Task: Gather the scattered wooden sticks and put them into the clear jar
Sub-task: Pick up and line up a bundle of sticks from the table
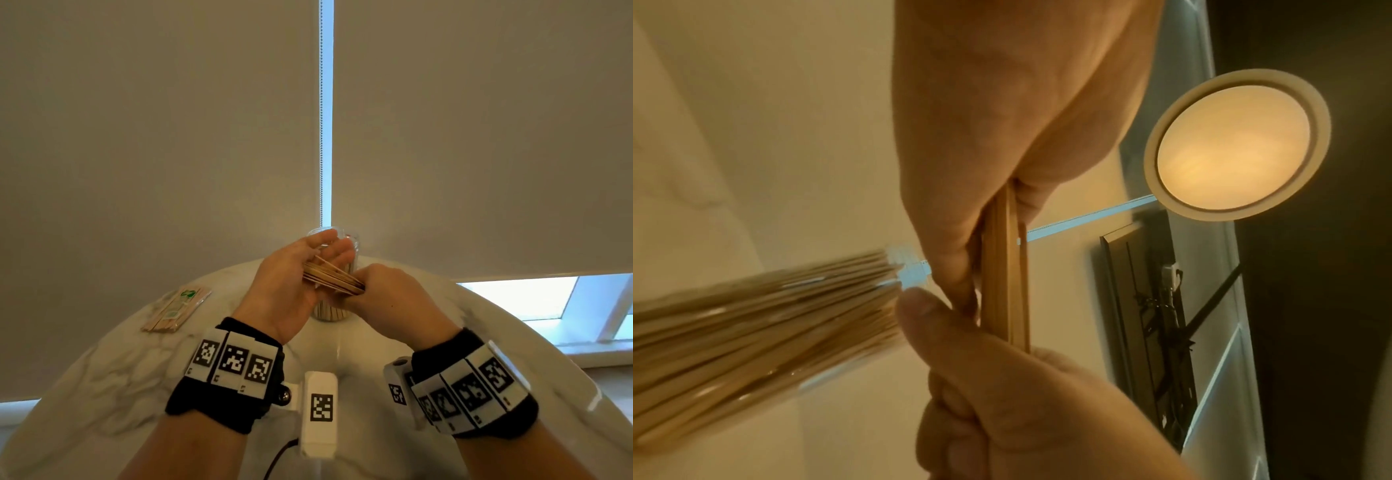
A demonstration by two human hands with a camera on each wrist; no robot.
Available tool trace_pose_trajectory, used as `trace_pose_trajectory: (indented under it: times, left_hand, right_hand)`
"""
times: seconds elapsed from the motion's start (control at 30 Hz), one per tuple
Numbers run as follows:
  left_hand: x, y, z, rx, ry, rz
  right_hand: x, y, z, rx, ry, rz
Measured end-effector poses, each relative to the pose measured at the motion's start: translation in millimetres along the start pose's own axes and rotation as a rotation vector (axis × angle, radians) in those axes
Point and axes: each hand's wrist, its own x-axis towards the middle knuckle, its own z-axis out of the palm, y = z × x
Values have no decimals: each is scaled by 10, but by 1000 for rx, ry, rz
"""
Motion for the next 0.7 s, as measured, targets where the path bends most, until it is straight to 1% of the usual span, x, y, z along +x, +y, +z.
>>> trace_pose_trajectory:
  times: [0.07,0.1,0.17,0.2,0.27,0.3,0.37,0.47,0.57,0.63,0.7]
  left_hand:
    - [-5,33,-15,-15,34,-8]
    - [21,53,-57,-20,82,6]
    - [70,93,-141,-10,180,41]
    - [75,103,-155,-1,193,43]
    - [69,70,-128,25,140,6]
    - [55,53,-86,74,112,-12]
    - [32,21,-23,177,100,-19]
    - [5,-4,-17,250,64,-48]
    - [7,-41,-78,446,47,-143]
    - [6,-87,-108,565,80,-132]
    - [21,-109,-168,675,92,-66]
  right_hand:
    - [5,-1,1,-15,35,19]
    - [4,-6,-10,-24,47,27]
    - [-13,-38,-14,-52,32,27]
    - [-19,-59,5,-67,14,21]
    - [-39,-106,66,-117,1,2]
    - [-47,-120,100,-160,10,-8]
    - [-50,-124,119,-220,20,-19]
    - [-40,-73,32,-200,26,10]
    - [-30,-20,-20,-170,-3,7]
    - [-42,-15,-34,-133,-46,-38]
    - [-44,-26,-47,-110,-39,-93]
